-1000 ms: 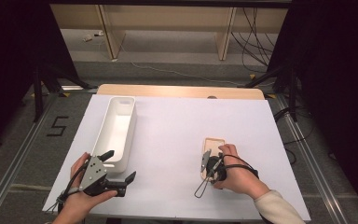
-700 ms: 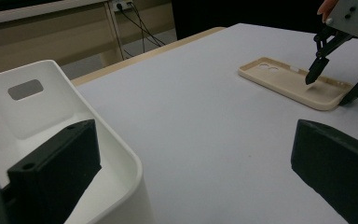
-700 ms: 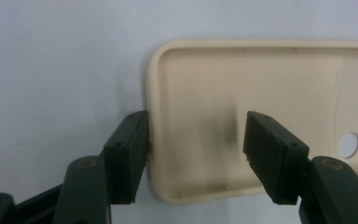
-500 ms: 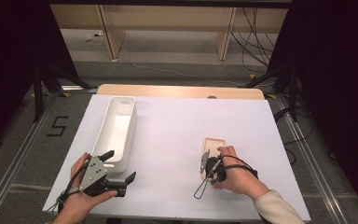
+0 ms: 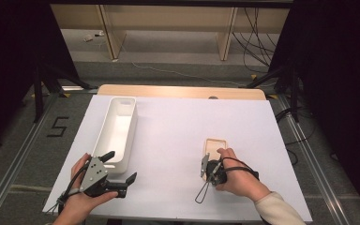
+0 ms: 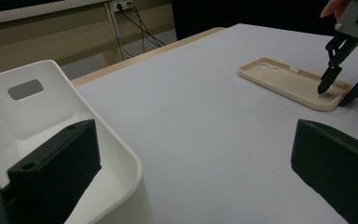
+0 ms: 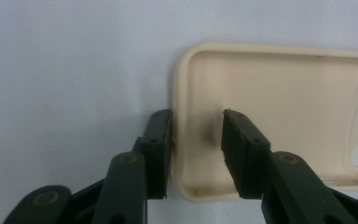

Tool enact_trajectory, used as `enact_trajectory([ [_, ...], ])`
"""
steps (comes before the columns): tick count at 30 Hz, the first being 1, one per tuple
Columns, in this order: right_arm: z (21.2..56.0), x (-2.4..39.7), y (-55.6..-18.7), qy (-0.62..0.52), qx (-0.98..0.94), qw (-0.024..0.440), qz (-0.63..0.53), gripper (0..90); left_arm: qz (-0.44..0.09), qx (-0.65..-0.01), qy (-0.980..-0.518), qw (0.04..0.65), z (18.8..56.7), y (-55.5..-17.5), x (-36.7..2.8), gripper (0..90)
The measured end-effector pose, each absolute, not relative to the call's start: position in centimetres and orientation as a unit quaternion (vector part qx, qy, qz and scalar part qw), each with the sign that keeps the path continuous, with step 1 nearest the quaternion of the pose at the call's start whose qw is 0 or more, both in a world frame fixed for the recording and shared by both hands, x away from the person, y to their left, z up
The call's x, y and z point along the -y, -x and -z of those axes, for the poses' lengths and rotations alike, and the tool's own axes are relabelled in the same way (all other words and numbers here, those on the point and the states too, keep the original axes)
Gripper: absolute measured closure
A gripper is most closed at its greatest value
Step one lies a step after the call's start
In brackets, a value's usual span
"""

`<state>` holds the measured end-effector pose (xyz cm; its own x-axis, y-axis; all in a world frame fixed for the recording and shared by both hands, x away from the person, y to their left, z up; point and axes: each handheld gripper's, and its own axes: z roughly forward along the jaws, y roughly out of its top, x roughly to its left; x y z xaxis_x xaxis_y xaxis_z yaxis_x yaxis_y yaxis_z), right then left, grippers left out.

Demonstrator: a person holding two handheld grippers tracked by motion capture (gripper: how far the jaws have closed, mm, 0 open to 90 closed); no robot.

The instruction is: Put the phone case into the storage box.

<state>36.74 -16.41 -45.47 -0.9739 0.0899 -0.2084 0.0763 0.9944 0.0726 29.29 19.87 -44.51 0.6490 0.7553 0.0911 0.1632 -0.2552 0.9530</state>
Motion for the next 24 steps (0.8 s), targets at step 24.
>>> enact_trajectory([
  [24, 45.48, 16.06, -36.35, -0.031, -0.994, 0.099, -0.023, 74.5, -0.281, -0.310, -0.740, 0.526, 44.49, -29.28, -19.88, 1.2],
])
